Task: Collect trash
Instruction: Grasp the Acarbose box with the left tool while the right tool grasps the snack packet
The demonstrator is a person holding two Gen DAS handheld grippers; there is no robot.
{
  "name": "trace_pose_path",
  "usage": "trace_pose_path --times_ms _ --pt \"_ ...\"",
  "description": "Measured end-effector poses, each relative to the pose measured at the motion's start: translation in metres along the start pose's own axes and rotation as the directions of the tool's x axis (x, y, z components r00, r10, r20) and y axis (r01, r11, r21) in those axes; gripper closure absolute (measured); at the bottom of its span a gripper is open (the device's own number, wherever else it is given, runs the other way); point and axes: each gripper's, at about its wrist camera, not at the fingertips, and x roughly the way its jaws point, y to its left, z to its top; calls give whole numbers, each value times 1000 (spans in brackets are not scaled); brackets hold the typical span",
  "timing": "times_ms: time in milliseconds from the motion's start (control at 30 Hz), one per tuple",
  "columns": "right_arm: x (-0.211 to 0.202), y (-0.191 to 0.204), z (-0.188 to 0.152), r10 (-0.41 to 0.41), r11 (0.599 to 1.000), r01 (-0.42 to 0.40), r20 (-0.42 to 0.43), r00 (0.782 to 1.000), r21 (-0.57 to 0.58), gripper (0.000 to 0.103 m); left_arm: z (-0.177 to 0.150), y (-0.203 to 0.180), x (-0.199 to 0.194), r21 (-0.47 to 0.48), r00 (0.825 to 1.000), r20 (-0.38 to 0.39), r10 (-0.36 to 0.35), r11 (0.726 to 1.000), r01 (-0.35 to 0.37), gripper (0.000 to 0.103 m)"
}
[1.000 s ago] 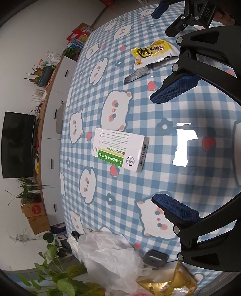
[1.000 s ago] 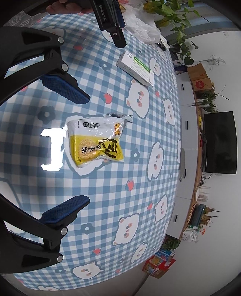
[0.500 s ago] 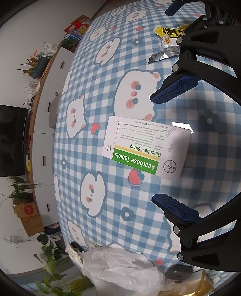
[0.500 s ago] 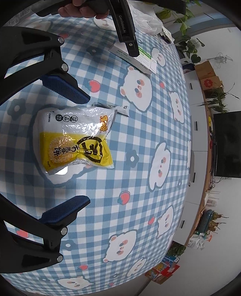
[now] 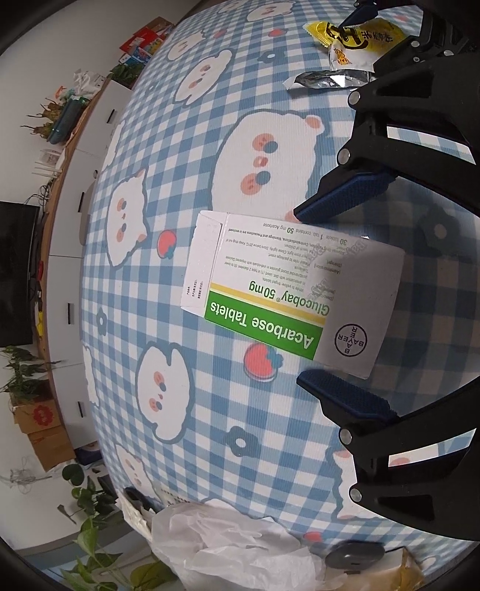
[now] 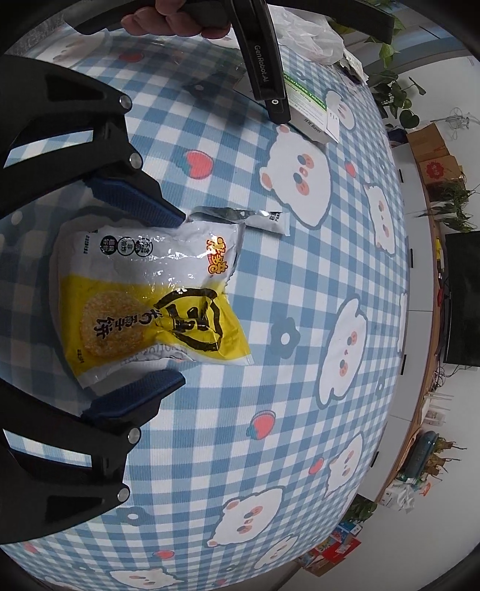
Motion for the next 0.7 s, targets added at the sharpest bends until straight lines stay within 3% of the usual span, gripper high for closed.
trace_pose_path --times_ms 67,300,367,533,700 --pt "-1 0 1 0 1000 0 3 1000 2 37 1 0 -2 0 1000 3 2 1000 -2 36" --pt "-5 2 0 -5 1000 5 10 1000 -2 53 -1 2 -5 -21 1000 7 -7 1000 7 39" --pt "-6 4 -1 -7 1000 7 13 1000 -10 65 -2 2 -7 -33 1000 5 -23 999 23 40" --pt "-9 11 -3 -4 1000 5 18 1000 -31 81 -6 -3 -14 -22 1000 11 -26 999 26 40" --pt "-14 15 -5 -14 1000 15 37 999 -24 85 -12 -1 -27 -27 999 30 -31 999 32 40"
